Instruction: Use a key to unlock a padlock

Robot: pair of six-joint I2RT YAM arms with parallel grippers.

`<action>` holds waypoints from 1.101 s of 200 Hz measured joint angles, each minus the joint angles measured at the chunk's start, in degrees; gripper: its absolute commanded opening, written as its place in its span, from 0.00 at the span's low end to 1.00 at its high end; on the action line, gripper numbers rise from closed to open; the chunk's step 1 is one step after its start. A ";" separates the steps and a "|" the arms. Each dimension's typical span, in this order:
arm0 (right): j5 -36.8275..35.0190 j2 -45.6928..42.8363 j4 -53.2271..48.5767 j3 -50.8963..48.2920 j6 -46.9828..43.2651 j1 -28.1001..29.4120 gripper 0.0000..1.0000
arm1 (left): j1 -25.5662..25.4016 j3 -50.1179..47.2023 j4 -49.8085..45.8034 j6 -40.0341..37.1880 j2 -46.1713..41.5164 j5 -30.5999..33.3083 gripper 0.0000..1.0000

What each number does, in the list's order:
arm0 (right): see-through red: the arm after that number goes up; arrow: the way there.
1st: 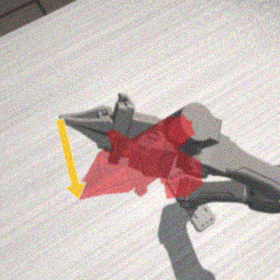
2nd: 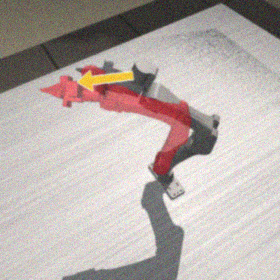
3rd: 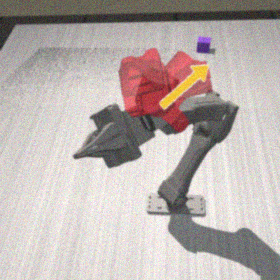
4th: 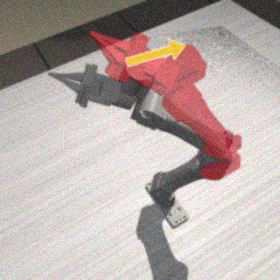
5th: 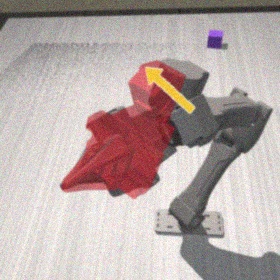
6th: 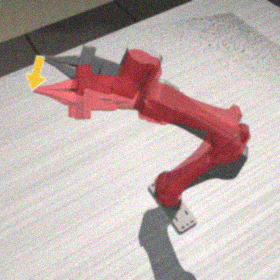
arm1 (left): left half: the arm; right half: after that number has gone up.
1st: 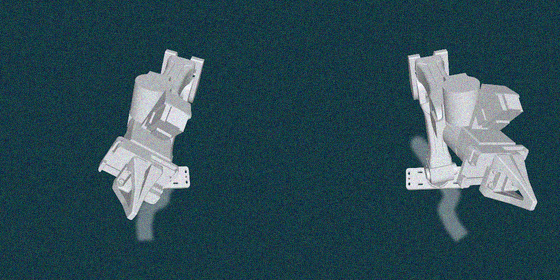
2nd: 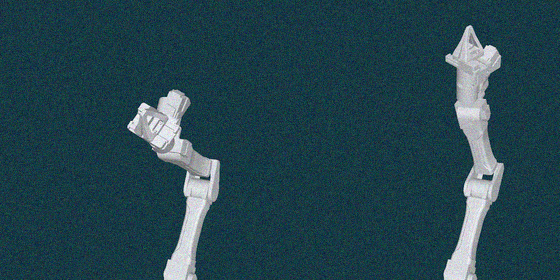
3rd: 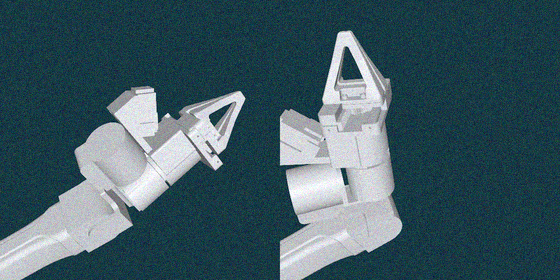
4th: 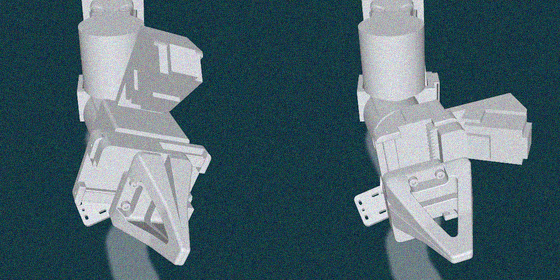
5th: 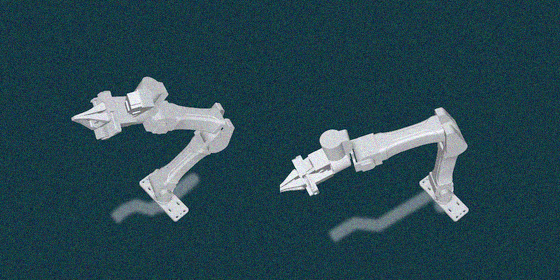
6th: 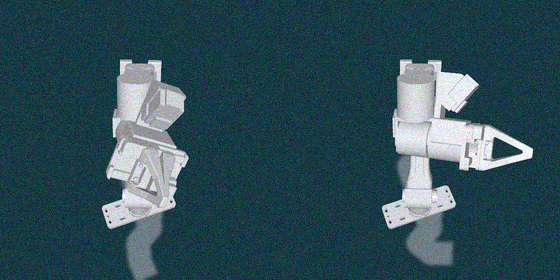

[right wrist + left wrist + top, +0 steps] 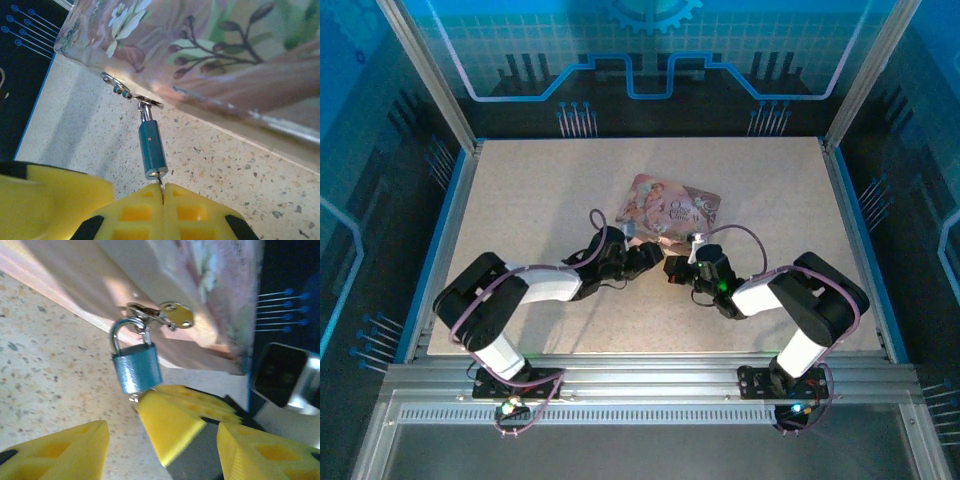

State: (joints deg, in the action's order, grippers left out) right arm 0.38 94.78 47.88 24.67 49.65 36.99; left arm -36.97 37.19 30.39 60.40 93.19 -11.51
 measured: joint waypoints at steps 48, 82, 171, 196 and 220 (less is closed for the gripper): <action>0.72 0.11 0.72 0.00 5.35 0.24 0.01 | 2.08 -6.34 10.21 6.67 -0.68 -1.11 0.60; 1.60 0.46 1.97 -0.35 9.03 0.33 0.01 | 2.12 -7.69 18.58 12.90 1.73 -1.90 0.58; 1.99 1.03 3.67 -0.31 10.99 0.46 0.01 | 2.12 -8.15 31.50 22.69 11.85 -2.32 0.52; 1.99 1.05 3.69 -0.31 11.04 0.46 0.01 | 2.16 -7.98 34.29 23.93 14.64 -2.27 0.50; 1.99 1.05 3.69 -0.31 11.06 0.46 0.01 | 2.43 -7.69 36.74 25.05 17.70 -1.81 0.49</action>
State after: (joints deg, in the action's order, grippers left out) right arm 2.37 95.83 51.57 24.36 60.71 37.45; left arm -34.54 29.50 67.13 85.45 110.89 -13.32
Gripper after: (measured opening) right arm 0.062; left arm 0.495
